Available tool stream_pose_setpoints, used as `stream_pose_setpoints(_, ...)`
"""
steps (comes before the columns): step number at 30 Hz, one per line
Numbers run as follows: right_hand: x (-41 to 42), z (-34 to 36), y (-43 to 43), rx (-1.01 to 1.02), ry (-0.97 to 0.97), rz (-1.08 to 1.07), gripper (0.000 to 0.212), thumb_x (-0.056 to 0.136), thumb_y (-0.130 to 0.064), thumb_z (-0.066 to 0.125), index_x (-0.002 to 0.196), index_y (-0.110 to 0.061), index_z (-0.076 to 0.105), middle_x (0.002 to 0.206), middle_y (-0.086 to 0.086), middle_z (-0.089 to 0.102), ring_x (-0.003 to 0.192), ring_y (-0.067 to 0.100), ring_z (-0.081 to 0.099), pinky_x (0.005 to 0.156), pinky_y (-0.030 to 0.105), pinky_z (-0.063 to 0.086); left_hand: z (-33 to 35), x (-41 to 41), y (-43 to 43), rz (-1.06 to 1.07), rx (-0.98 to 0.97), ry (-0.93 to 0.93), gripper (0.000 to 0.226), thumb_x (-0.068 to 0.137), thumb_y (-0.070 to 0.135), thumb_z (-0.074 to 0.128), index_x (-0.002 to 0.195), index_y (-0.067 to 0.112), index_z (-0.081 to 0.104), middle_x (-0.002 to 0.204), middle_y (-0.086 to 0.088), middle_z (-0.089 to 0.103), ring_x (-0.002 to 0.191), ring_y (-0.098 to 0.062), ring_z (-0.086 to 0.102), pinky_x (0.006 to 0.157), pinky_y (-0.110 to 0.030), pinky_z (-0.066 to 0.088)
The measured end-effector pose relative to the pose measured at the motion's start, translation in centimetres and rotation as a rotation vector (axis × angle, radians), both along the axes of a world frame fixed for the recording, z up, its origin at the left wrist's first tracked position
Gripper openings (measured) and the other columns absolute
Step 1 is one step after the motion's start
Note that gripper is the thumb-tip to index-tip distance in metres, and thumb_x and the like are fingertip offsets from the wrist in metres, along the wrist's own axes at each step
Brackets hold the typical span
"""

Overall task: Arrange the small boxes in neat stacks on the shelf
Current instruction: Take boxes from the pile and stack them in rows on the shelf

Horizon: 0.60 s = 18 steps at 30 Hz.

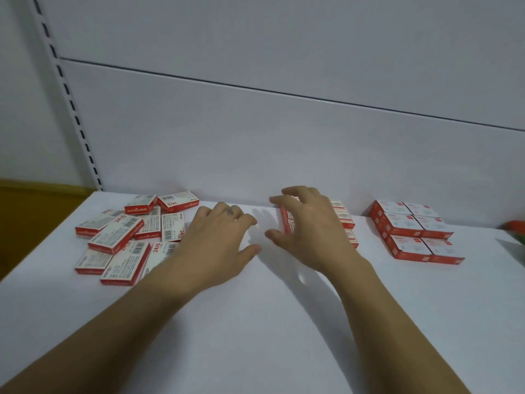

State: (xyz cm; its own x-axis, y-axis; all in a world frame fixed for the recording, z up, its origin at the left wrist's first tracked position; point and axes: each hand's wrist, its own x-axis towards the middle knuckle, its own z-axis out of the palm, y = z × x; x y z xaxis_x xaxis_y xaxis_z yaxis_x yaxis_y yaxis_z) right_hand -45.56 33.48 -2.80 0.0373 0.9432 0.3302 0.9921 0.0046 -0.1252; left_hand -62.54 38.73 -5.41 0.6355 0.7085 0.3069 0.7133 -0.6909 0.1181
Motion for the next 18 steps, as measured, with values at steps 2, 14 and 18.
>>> stream_pose_setpoints(2, -0.7, -0.4, 0.1, -0.019, -0.029, 0.024, 0.056, 0.084, -0.044, 0.065, 0.135, -0.03, 0.049, 0.144, -0.004, 0.041, 0.132, 0.016, 0.033, 0.109, 0.029, 0.019, 0.7, -1.3, -0.1, 0.026, 0.009, 0.031, 0.048, 0.092, 0.057, 0.042, 0.133, 0.034, 0.043, 0.135, 0.01, 0.048, 0.127, -0.014, 0.036, 0.104, -0.033, 0.025)
stream_pose_setpoints(14, -6.9, -1.3, 0.4, -0.088, -0.012, 0.271, 0.062, 0.087, -0.049, 0.059, 0.143, -0.032, 0.038, 0.147, -0.009, 0.037, 0.135, 0.012, 0.028, 0.111, 0.027, 0.018, 2.6, -10.2, -1.2, 0.243, -0.073, 0.401, 0.071, 0.083, 0.076, 0.032, 0.143, 0.04, 0.023, 0.153, 0.006, 0.026, 0.141, -0.02, 0.017, 0.114, -0.049, 0.009)
stream_pose_setpoints(18, -8.3, -1.7, 0.0, -0.098, -0.03, 0.332, 0.064, 0.086, -0.05, 0.059, 0.143, -0.03, 0.037, 0.147, -0.006, 0.038, 0.135, 0.014, 0.03, 0.112, 0.027, 0.018, 1.6, -11.0, -1.2, 0.214, -0.14, 0.456, 0.073, 0.081, 0.077, 0.037, 0.143, 0.042, 0.021, 0.151, 0.006, 0.029, 0.139, -0.02, 0.019, 0.114, -0.052, 0.008)
